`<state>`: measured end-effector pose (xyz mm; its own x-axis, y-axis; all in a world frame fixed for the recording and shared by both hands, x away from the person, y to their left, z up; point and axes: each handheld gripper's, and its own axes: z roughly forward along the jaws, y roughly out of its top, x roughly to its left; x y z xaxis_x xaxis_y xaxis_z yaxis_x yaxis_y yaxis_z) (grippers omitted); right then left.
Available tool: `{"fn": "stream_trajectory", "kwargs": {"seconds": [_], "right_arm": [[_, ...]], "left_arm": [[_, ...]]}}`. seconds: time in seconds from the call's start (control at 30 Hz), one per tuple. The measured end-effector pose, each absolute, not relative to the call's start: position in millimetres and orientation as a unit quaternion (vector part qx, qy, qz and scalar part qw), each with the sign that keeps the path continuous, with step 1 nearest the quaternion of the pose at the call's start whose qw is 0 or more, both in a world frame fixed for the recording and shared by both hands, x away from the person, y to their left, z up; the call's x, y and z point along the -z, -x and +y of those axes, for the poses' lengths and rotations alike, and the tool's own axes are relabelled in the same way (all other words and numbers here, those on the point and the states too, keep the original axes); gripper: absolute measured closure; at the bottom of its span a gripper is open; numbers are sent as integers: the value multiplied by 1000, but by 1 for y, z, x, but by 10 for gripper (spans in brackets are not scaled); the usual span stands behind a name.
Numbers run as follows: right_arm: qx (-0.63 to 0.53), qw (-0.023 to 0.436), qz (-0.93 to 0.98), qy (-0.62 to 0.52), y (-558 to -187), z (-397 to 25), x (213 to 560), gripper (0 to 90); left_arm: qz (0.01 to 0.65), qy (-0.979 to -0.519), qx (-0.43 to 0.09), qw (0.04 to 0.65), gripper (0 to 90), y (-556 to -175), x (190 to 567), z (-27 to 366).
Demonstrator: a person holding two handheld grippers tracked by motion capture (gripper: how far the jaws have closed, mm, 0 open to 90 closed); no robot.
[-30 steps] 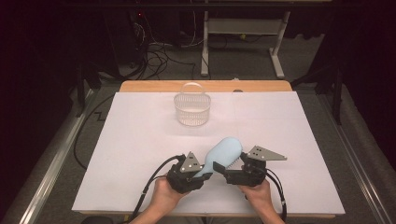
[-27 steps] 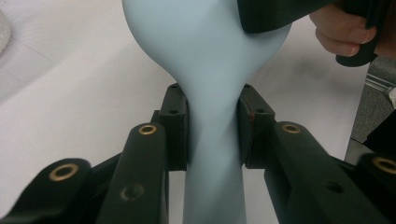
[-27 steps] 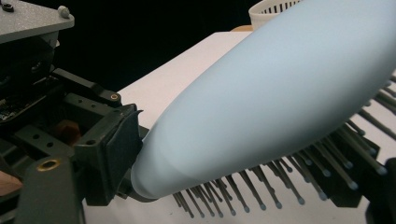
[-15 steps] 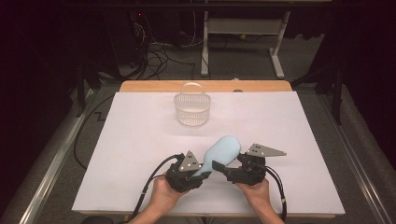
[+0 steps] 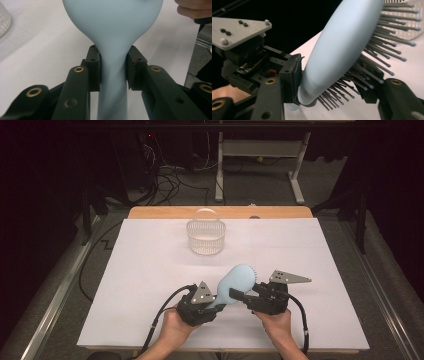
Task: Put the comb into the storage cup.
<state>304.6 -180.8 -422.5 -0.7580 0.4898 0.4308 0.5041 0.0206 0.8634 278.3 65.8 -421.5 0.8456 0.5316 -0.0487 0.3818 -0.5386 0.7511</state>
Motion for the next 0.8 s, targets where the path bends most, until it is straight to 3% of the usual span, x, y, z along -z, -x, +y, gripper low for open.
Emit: {"fn": "stream_trajectory", "kwargs": {"seconds": [0.47, 0.8], "right_arm": [[611, 57, -713, 338, -310, -177, 409, 579], [601, 68, -724, 332, -316, -170, 398, 605]], "left_arm": [[261, -866, -93, 417, 671, -279, 416, 72], [263, -858, -90, 432, 670, -281, 415, 79]]}}
